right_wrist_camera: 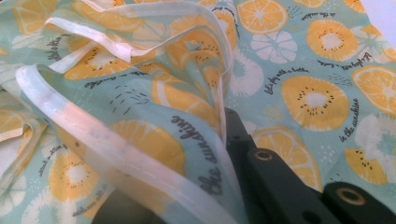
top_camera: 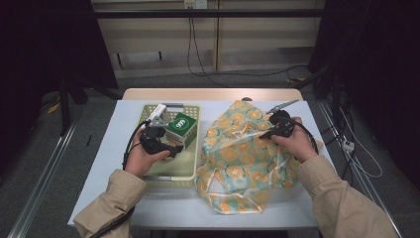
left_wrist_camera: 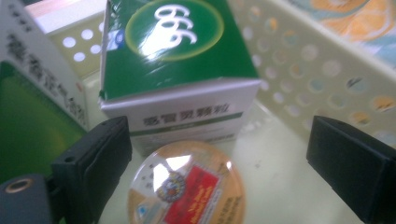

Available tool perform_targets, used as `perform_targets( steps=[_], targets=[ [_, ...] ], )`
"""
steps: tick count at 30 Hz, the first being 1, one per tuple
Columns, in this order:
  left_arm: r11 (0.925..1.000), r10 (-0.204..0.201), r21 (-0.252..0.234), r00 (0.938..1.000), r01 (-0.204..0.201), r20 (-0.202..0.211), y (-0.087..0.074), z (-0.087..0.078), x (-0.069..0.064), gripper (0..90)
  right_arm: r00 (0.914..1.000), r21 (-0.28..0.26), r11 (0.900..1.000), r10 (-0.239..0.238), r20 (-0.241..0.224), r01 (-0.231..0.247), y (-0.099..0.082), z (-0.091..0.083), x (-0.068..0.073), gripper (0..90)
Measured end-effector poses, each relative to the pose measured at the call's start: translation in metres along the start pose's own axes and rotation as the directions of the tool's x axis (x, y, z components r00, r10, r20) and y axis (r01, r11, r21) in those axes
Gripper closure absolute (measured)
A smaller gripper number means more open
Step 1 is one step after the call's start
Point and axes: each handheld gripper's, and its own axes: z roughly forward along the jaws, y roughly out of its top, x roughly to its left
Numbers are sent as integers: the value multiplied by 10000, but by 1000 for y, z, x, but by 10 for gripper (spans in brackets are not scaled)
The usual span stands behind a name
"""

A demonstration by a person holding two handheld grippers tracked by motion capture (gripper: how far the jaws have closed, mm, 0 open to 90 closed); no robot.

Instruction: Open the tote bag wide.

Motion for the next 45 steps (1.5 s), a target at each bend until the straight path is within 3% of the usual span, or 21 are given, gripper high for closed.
perform_targets(
  steps=[3,8,11,13,17,21,23,28,34,36,38,42,45],
  targets=[
    [9999,-28,-143,9999,31,167,4,-3,-4,69,10000,-15,10000,-1,-14,1,0,-1,0,894],
    [9990,13,441,10000,-15,39,-3,9,-1,73,10000,-25,10000,-15,15,15,0,-1,-1,894],
    [9971,-221,730,9996,234,-188,-10,16,5,74,10000,-40,10000,-22,-3,22,0,-1,1,894],
    [9960,-163,870,9994,189,-308,-13,20,7,118,10000,-22,10000,-71,-26,71,0,-1,1,894],
    [9931,-149,1162,9996,175,-229,-15,26,7,108,10000,-43,10000,-53,-36,53,0,-1,0,894],
    [9852,43,1717,9994,15,-329,-20,33,7,136,10000,-41,10000,-14,-57,13,-1,0,0,894],
    [9807,46,1954,9999,-14,-158,-21,35,8,136,10000,-41,10000,-41,-75,40,-2,0,0,894],
    [9758,-55,2186,9997,105,-236,-22,35,7,172,10000,-38,10000,-47,-87,47,-2,-1,1,894],
    [9709,-730,2260,9967,788,-341,-21,28,8,208,10000,-57,10000,-23,-92,23,-2,-1,1,894],
    [9747,-797,2079,9966,825,-221,-18,26,9,208,9999,-64,10000,-12,-100,12,-3,-1,1,894],
    [9789,-791,1853,9958,865,-471,-14,22,8,208,10000,-102,9999,-7,-99,6,-3,0,1,894],
    [9874,-1086,1109,9932,1127,-425,-4,8,8,208,10000,-92,10000,19,-75,-20,-4,0,2,894],
    [9896,-1152,832,9928,1174,-313,7,-3,6,209,10000,-126,9999,28,-92,-29,-3,-1,0,894]
  ],
)
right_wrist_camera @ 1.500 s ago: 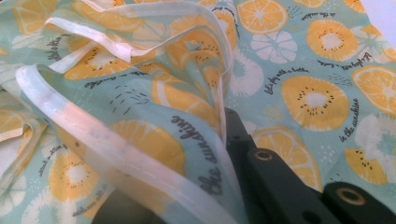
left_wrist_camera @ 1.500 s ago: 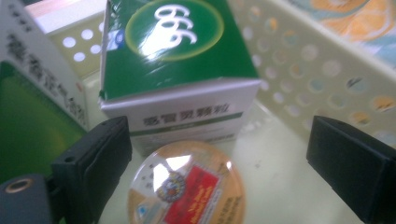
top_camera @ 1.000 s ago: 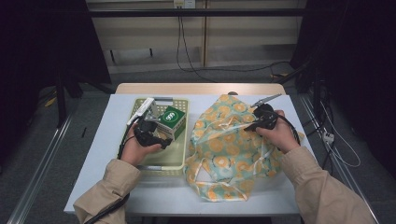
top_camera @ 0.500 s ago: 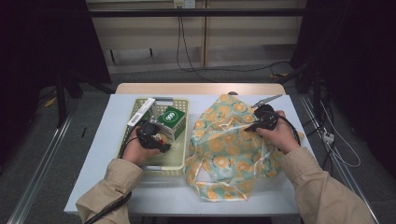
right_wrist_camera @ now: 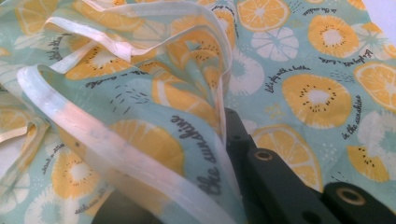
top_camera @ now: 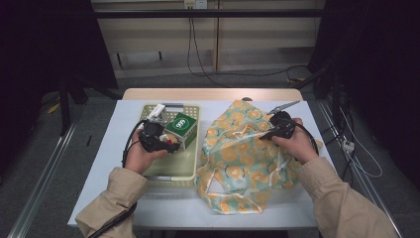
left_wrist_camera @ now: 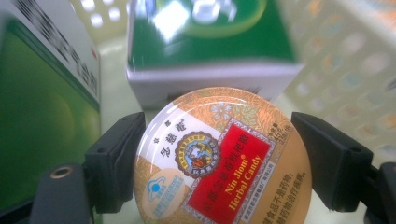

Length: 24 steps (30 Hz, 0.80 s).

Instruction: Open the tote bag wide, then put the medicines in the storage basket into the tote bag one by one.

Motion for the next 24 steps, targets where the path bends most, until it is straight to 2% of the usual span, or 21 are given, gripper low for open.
perform_targets(
  steps=[5,7,14,18,20,24],
  targets=[
    [9999,19,-105,9991,-15,413,13,-13,-12,209,10000,11,10000,71,-11,-71,-1,2,-2,894],
    [9998,167,-132,9988,-161,452,17,-15,-15,209,10000,13,10000,54,-14,-54,0,2,-1,894],
    [9991,66,-429,9980,-39,624,27,-21,-20,209,10000,-38,10000,15,-11,-15,0,0,2,894],
    [9973,306,-695,9965,-252,775,34,-26,-32,209,10000,-52,10000,29,-2,-29,0,0,1,894],
    [9956,322,-908,9946,-232,988,38,-28,-38,209,10000,-29,10000,34,8,-34,0,0,1,894],
    [9923,594,-1159,9901,-446,1273,44,-29,-54,209,10000,-37,10000,4,-17,-4,1,1,1,894]
  ],
)
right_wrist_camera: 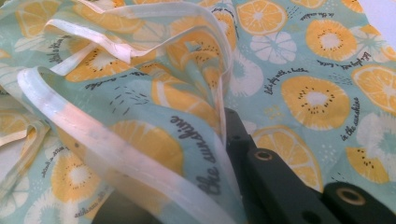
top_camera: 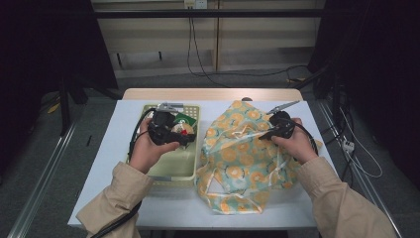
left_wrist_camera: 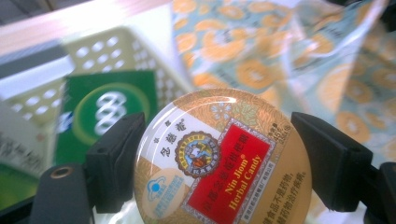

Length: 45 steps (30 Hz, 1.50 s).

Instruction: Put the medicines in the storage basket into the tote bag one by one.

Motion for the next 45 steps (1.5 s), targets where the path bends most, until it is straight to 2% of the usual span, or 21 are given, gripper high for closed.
perform_targets(
  steps=[2,5,8,13,17,22,23,24,27,31,37,44,45],
  targets=[
    [9999,70,-128,9995,-67,307,3,3,-9,209,10000,-8,10000,-9,-26,9,0,1,0,894],
    [9991,351,-276,9979,-336,544,9,7,-26,209,10000,15,10000,21,-37,-21,0,2,-1,894],
    [9969,692,-430,9940,-657,852,13,13,-42,209,10000,10,10000,17,-56,-17,1,3,-1,894],
    [9937,1031,-576,9852,-959,1373,16,26,-64,209,10000,-24,10000,-28,-10,28,3,1,0,894],
    [9930,1155,-453,9794,-1095,1657,14,38,-77,209,10000,-36,10000,-81,-26,81,4,-1,2,894],
    [9883,1524,-365,9705,-1481,1871,11,49,-88,209,10000,-31,10000,-79,-37,79,4,-3,2,894],
    [9880,1543,-327,9717,-1509,1788,10,52,-91,209,10000,-65,9999,-99,-5,99,4,-3,2,894],
    [9885,1508,-357,9690,-1467,1958,10,54,-91,209,9999,-77,9999,-108,-12,108,5,-3,2,894],
    [9892,1464,-239,9667,-1446,2101,7,61,-94,209,9999,-67,9999,-98,-25,98,6,-3,2,894],
    [9897,1423,-181,9655,-1418,2181,4,69,-98,209,10000,-59,9999,-89,-39,88,6,-3,2,894],
    [9871,1558,2,9593,-1603,2356,-1,83,-108,209,10000,-48,10000,-46,-24,46,6,-3,2,894],
    [9840,1742,-104,9487,-1778,2638,-1,87,-120,209,10000,-42,10000,-34,40,34,7,-1,1,894],
    [9842,1730,-84,9494,-1770,2621,-2,88,-121,209,10000,-11,10000,6,47,-6,8,-1,1,894]
  ],
)
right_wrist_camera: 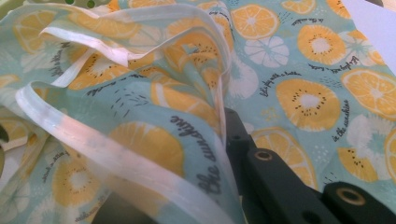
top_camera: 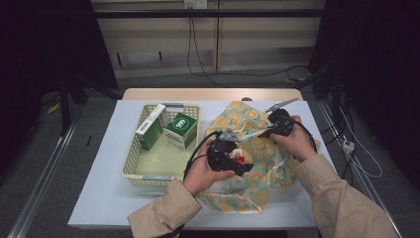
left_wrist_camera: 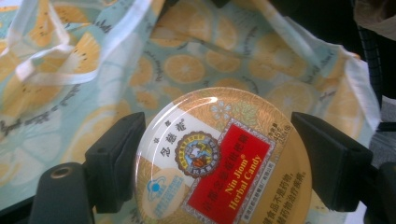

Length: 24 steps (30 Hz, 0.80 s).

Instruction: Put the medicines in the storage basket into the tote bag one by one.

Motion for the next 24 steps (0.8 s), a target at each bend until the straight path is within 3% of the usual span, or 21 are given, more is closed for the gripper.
perform_targets(
  steps=[4,9,11,13,14,15,16,19,20,24],
  targets=[
    [9998,-164,126,9999,164,-19,-4,9,3,209,9999,60,9999,101,21,-101,2,0,-1,894],
    [9989,-410,207,9984,419,-387,-7,25,12,209,10000,9,10000,14,-47,-14,4,-3,0,894],
    [9989,-327,308,9965,351,-772,-6,30,17,209,10000,8,10000,-55,-66,55,5,-5,0,894],
    [9982,-487,281,9919,524,-1172,-4,34,22,209,9999,-11,10000,-53,-129,53,4,-6,0,894],
    [9979,-539,284,9923,574,-1114,-3,36,26,209,9999,-2,10000,-80,-151,80,4,-6,0,894],
    [9972,-663,248,9884,703,-1368,-2,38,29,209,9998,10,10000,-95,-178,95,3,-6,0,894],
    [9966,-773,174,9885,802,-1298,-1,39,33,209,9998,-2,10000,-81,-190,81,3,-6,0,894],
    [9955,-906,114,9815,938,-1685,1,44,39,209,9996,-36,9999,-103,-263,102,3,-6,0,894],
    [9954,-938,42,9834,956,-1550,1,46,41,209,9995,-39,9999,-144,-289,143,3,-6,1,894],
    [9962,-835,104,9818,866,-1709,4,48,44,209,9992,-21,9998,-195,-352,194,3,-6,0,894]
  ],
)
